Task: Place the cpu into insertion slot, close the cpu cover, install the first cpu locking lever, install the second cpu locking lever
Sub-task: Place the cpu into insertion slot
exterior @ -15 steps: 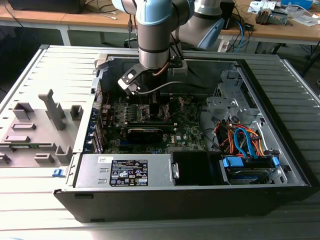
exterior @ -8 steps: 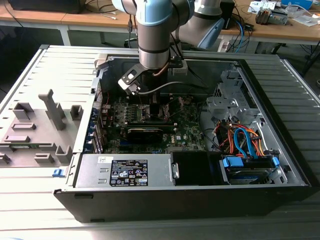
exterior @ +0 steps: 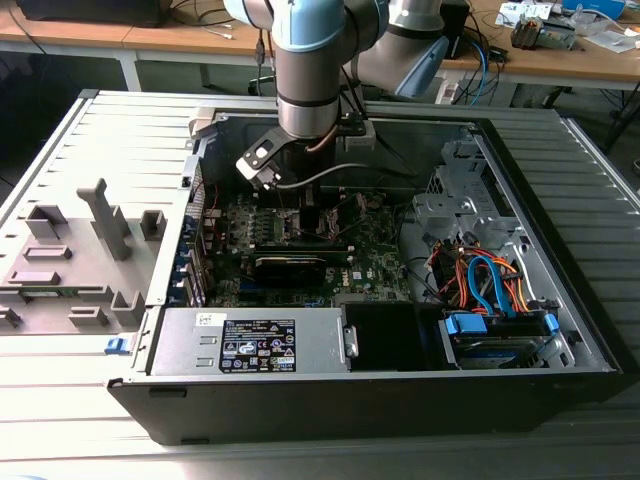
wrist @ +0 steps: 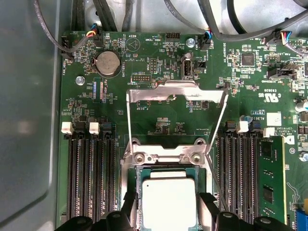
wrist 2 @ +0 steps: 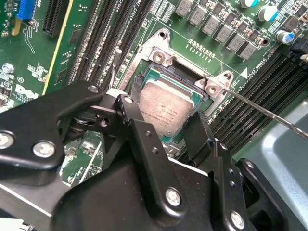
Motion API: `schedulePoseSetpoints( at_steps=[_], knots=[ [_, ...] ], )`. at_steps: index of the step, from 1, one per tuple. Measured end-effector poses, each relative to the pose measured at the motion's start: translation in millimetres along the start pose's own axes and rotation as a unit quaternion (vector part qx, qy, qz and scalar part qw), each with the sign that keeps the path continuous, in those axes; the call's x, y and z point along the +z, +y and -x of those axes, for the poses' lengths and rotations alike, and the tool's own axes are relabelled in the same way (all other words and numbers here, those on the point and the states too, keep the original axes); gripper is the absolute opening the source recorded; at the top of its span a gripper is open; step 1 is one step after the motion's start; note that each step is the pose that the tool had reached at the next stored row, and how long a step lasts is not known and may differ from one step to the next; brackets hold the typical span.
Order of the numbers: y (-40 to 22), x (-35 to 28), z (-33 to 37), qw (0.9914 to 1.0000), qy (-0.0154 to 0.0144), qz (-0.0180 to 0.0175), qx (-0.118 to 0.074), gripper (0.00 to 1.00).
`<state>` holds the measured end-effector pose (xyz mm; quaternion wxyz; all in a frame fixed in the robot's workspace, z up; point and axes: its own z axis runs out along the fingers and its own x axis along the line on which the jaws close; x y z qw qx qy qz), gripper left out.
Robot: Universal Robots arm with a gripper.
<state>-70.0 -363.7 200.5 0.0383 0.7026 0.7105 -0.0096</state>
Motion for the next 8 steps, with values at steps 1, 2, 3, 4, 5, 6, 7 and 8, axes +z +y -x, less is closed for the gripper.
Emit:
schedulePoseSetpoints(
  at_steps=[1, 2, 3, 4, 5, 6, 7, 8],
  knots=[
    [0.0, -1.1, 0.0, 1.0, 0.0, 0.0002, 0.0, 0.62],
    [0.0, -2.2, 0.1, 1.0, 0.0001, 0.0004, 0.0, 0.62],
    [0.0, -2.5, 0.1, 1.0, 0.0001, 0.0005, 0.0, 0.62],
    [0.0, -2.4, 0.1, 1.0, 0.0002, 0.0006, 0.0, 0.62],
    [0.0, -1.8, 0.0, 1.0, 0.0002, 0.0006, 0.0, 0.62],
    [-0.1, -0.5, 0.0, 1.0, 0.0001, 0.0005, 0.0, 0.62],
    [-0.2, 0.1, 0.0, 1.0, 0.0002, 0.0005, 0.0, 0.62],
    [-0.2, 0.4, -0.1, 1.0, 0.0002, 0.0005, 0.0, 0.62]
  ],
)
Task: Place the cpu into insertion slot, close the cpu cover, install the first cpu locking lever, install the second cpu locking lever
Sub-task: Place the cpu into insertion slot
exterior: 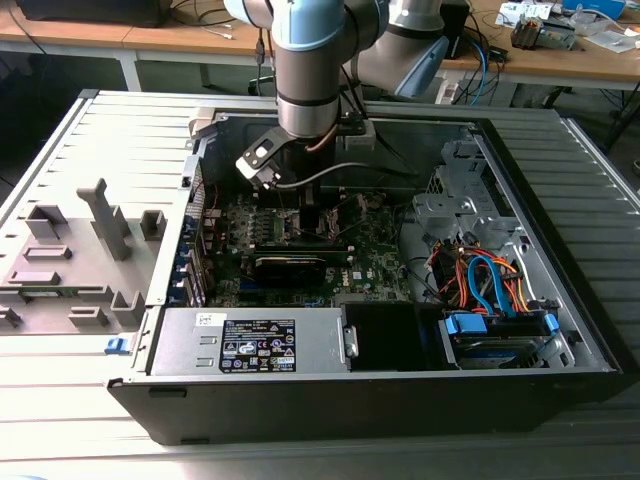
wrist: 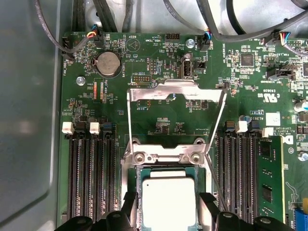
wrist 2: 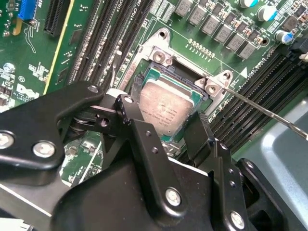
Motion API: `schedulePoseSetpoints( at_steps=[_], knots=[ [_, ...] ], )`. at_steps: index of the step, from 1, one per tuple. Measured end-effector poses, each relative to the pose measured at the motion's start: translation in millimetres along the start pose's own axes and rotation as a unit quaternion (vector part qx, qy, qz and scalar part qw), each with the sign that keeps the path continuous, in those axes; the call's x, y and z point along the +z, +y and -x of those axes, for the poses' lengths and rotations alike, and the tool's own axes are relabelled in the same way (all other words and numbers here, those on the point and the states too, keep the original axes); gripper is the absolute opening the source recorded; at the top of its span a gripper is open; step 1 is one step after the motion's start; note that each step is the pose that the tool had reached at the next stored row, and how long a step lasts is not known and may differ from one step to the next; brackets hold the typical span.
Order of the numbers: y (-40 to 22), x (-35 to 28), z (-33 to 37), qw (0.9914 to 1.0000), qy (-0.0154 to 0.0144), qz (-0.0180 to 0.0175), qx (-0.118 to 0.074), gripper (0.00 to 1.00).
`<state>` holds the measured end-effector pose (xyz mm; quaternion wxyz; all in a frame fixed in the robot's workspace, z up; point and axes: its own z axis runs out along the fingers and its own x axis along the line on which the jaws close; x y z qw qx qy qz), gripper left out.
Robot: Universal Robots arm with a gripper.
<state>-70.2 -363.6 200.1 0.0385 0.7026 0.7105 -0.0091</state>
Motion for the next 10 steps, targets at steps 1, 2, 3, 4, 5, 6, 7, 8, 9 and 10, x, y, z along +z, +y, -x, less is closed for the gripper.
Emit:
schedulePoseSetpoints(
  at_steps=[1, 2, 3, 4, 5, 6, 7, 8, 9, 10],
  knots=[
    [0.0, 0.1, -0.3, 1.0, 0.0001, 0.0001, 0.0, 0.62],
    [-0.1, 0.1, -0.4, 1.0, 0.0001, 0.0, 0.0, 0.62],
    [-0.2, 0.1, -0.7, 1.0, 0.0001, 0.0, 0.0, 0.62],
    [-0.4, 0.1, -1.1, 1.0, 0.0001, 0.0, 0.0, 0.62],
    [-0.7, 0.1, -1.3, 1.0, 0.0001, 0.0, 0.0, 0.62],
    [-1.0, 0.1, -1.4, 1.0, 0.0001, 0.0001, 0.0, 0.62],
    [-1.2, 0.1, -1.5, 1.0, 0.0002, 0.0001, 0.0, 0.62],
    [-1.1, 0.1, -1.5, 1.0, 0.0002, 0.0001, 0.0, 0.62],
    [-1.3, 0.3, -2.0, 1.0, 0.0003, 0.0001, 0.0, 0.62],
    [-1.3, 0.4, -2.1, 1.0, 0.0002, 0.0001, 0.0, 0.62]
  ],
)
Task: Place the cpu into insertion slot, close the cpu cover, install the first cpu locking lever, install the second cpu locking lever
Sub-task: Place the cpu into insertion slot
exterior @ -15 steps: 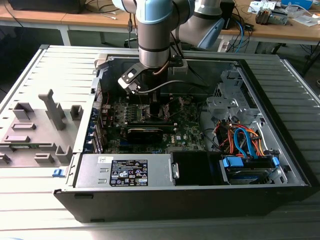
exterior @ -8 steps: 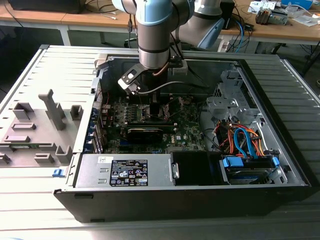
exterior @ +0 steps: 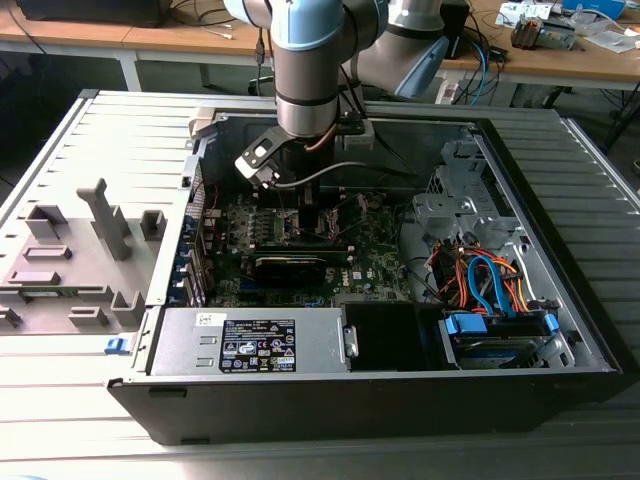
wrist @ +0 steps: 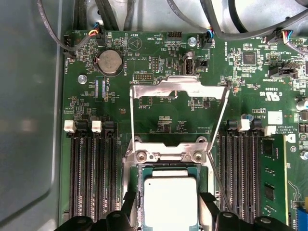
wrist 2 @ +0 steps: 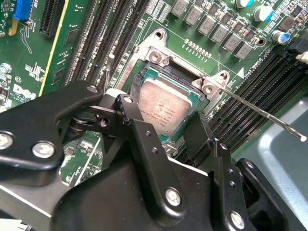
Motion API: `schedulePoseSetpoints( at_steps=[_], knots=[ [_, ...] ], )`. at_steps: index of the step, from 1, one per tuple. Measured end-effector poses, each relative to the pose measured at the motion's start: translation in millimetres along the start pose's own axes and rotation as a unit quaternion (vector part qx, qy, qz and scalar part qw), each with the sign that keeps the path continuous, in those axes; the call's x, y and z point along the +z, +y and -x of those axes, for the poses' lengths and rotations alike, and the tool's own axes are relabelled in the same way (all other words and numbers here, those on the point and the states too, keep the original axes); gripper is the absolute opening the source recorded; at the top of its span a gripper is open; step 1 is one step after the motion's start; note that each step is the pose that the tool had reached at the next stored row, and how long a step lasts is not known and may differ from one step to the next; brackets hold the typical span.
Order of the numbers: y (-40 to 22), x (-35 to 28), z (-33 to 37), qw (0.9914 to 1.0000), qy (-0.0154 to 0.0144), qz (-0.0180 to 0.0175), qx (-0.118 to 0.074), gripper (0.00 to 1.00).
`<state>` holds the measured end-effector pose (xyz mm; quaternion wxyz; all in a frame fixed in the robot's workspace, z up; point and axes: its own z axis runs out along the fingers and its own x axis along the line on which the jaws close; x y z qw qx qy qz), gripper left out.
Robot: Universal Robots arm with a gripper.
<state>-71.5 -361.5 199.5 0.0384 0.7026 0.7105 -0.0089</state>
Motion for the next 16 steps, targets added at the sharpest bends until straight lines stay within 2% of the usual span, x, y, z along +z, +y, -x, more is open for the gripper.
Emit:
schedulePoseSetpoints(
  at_steps=[9, 10, 13, 16],
  knots=[
    [0.0, -0.6, -0.5, 1.0, -0.0001, -0.0001, 0.0, 0.62],
    [0.1, -2.2, -0.4, 1.0, 0.0, 0.0, 0.0, 0.62],
    [0.5, -13.0, 0.4, 1.0, -0.0001, 0.0001, 0.0, 0.62],
    [0.6, -15.6, 0.5, 1.0, 0.0003, 0.0003, 0.0, 0.62]
  ],
)
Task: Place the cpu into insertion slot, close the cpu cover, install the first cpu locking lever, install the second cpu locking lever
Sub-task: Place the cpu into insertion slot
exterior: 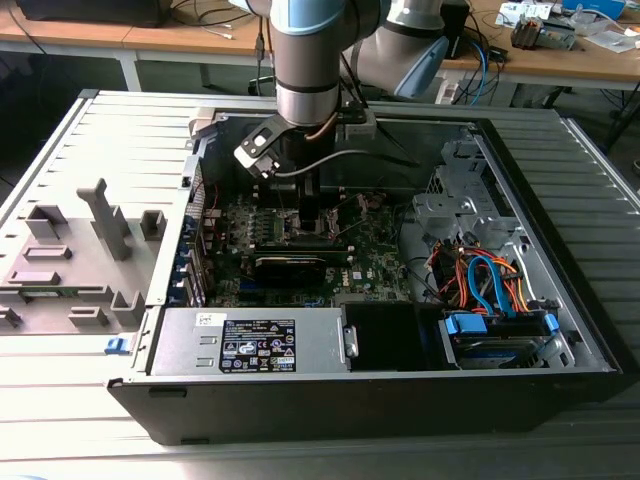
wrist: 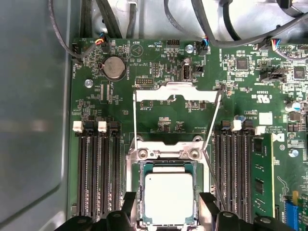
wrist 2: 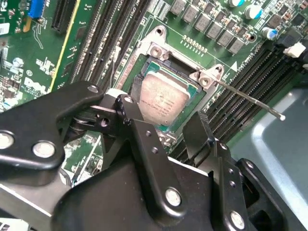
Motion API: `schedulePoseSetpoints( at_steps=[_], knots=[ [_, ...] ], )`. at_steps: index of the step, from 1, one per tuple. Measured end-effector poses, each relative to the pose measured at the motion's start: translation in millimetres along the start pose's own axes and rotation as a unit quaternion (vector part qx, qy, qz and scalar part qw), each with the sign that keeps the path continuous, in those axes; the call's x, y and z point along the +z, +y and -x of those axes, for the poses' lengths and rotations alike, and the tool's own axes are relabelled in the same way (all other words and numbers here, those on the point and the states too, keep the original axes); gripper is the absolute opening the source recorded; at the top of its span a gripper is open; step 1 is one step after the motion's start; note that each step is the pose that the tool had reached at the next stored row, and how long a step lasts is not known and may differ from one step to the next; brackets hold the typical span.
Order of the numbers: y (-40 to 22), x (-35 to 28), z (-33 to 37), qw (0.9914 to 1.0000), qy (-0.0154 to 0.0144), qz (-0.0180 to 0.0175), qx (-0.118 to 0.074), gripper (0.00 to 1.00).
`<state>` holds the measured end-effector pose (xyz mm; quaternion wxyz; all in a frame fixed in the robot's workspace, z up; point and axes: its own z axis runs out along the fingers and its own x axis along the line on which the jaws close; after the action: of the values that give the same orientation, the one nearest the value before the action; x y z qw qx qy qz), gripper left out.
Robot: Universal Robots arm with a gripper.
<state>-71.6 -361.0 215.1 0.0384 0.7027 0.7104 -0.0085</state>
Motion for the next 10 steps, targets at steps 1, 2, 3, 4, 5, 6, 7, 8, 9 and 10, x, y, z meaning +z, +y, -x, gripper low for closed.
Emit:
schedulePoseSetpoints(
  at_steps=[1, 2, 3, 4, 5, 6, 7, 8, 9, 10],
  knots=[
    [0.0, -0.1, 0.1, 1.0, 0.0004, -0.0001, 0.0, 0.6],
    [0.1, -0.1, 0.1, 1.0, 0.0007, -0.0002, 0.0, 0.6],
    [1.3, 0.1, 0.5, 1.0, 0.0009, -0.0011, 0.0, 0.54],
    [2.7, 0.2, 1.1, 1.0, 0.0008, -0.0023, 0.0, 0.41],
    [3.6, 0.5, 1.8, 0.99999, 0.0007, -0.0033, 0.0, 0.41],
    [4.3, 1.2, 2.1, 0.99999, 0.0008, -0.0041, 0.0, 0.35],
    [5.1, 2.8, 2.5, 0.99999, 0.0008, -0.0054, 0.0, 0.29],
    [5.4, 4.3, 2.6, 0.99998, 0.0009, -0.0063, 0.0, 0.29],
    [5.7, 7.5, 2.6, 0.99997, 0.0008, -0.0077, 0.0, 0.23],
    [5.7, 8.8, 2.5, 0.99997, 0.0008, -0.0082, 0.0, 0.17]
  ],
)
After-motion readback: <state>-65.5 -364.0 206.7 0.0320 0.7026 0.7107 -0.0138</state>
